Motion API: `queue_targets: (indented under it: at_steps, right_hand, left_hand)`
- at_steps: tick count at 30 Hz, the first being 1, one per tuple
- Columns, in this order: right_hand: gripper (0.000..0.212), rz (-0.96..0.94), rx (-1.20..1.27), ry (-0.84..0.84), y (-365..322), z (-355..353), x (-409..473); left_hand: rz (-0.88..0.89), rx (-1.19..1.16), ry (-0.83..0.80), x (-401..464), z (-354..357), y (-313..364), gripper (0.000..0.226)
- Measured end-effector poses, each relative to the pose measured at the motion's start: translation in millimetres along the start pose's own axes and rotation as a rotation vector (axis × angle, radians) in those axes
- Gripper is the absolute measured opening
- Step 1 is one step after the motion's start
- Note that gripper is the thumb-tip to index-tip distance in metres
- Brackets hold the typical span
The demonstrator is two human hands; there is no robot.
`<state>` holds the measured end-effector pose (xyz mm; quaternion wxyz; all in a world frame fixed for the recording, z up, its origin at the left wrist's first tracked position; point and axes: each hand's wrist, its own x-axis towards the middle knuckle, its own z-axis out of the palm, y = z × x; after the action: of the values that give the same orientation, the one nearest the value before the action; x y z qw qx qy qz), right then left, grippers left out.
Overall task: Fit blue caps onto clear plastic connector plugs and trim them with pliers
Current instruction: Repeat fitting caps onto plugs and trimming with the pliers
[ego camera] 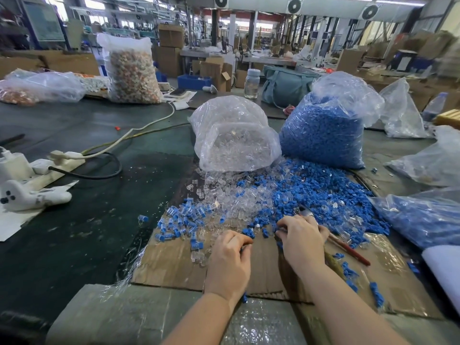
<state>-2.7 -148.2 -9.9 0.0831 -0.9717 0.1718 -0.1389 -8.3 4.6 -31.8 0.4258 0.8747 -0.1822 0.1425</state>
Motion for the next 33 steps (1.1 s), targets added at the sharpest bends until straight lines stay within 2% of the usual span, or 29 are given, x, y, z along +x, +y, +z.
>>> queue_targets:
  at_steps: [3, 6, 10, 14, 20, 28, 31, 33]
  right_hand:
    - [0.011, 0.009, 0.045, 0.034, -0.8, -4.1, -6.4]
    - [0.01, -0.067, 0.181, 0.115, -5.5, -8.5, -18.3]
    - [0.013, -0.191, 0.344, -0.008, -14.2, -11.4, -29.9]
    - [0.019, -0.221, 0.465, -0.115, -18.7, -11.8, -33.9]
    - [0.029, -0.227, 0.604, -0.161, -20.8, -13.4, -37.5]
    - [0.023, -0.192, 0.704, -0.206, -20.6, -12.5, -40.1]
    - [0.026, -0.174, 0.68, -0.152, -18.8, -12.2, -41.1]
    - [0.027, -0.151, 0.586, -0.02, -14.4, -11.4, -40.6]
  left_hand:
    - [-0.007, 0.001, 0.003, -0.8, 0.4, -0.2, 0.014]
    - [0.01, 0.002, -0.004, -0.9, 0.4, -0.4, 0.02]
    - [0.015, -0.027, -0.024, -0.9, -1.2, 1.5, 0.033]
    - [-0.027, -0.083, -0.038, -1.1, -3.5, 2.9, 0.029]
    - [-0.112, -0.121, -0.044, -1.1, -4.7, 3.5, 0.01]
    - [-0.083, -0.079, -0.066, 1.2, -5.0, 3.5, 0.014]
    - [-0.099, -0.085, -0.044, 1.0, -5.1, 3.7, 0.011]
    - [-0.116, -0.103, -0.021, 0.7, -4.8, 3.8, 0.011]
